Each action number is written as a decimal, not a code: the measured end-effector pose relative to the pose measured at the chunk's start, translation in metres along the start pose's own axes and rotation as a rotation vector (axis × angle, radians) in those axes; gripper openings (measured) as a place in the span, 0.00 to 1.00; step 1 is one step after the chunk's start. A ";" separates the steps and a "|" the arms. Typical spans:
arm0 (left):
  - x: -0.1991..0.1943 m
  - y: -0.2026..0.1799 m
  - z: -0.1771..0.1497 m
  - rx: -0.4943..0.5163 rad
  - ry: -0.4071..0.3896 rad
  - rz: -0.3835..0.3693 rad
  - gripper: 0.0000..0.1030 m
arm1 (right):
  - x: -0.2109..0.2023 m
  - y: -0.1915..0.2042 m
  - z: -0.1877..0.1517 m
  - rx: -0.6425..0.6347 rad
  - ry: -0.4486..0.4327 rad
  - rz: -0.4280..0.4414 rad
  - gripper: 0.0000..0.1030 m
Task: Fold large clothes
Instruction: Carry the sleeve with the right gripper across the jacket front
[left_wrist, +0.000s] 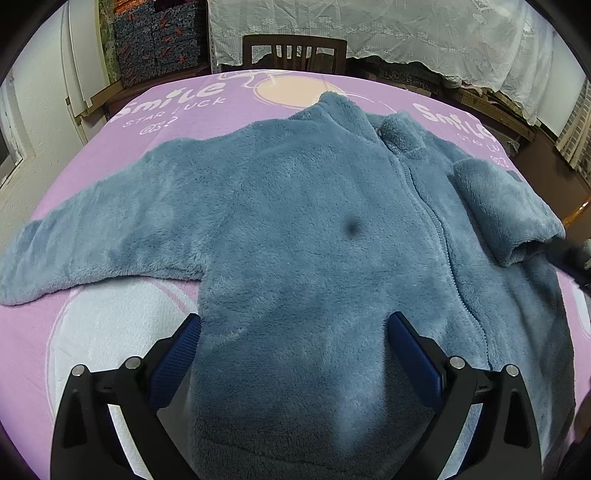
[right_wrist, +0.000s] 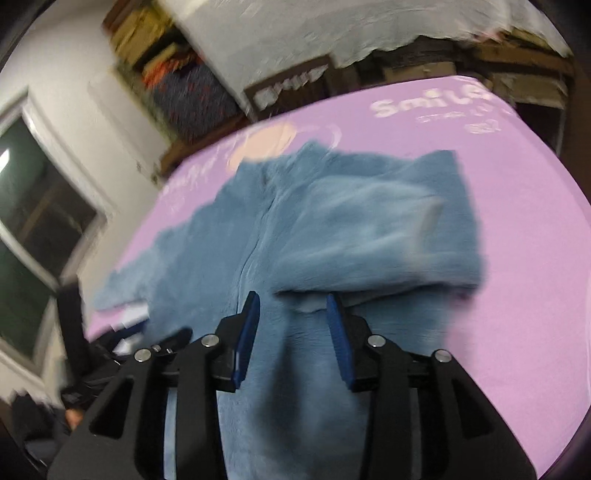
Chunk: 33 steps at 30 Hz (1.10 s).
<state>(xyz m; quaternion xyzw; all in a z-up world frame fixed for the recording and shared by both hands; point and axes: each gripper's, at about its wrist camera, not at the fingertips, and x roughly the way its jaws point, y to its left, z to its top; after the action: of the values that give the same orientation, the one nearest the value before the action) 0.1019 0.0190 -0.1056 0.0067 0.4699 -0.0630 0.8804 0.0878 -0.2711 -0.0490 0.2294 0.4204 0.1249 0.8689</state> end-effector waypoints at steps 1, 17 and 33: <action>0.000 0.000 0.000 0.001 0.000 0.002 0.97 | -0.006 -0.010 0.003 0.050 -0.015 0.015 0.37; 0.000 0.000 0.001 0.001 -0.002 0.002 0.97 | -0.021 0.034 0.036 -0.086 -0.134 0.124 0.63; 0.023 -0.024 0.076 -0.058 0.104 -0.220 0.86 | -0.045 -0.073 0.019 0.177 -0.172 0.100 0.36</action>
<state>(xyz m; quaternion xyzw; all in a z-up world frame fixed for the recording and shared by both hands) 0.1743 -0.0128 -0.0808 -0.0672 0.5145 -0.1453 0.8424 0.0773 -0.3577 -0.0451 0.3355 0.3416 0.1102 0.8710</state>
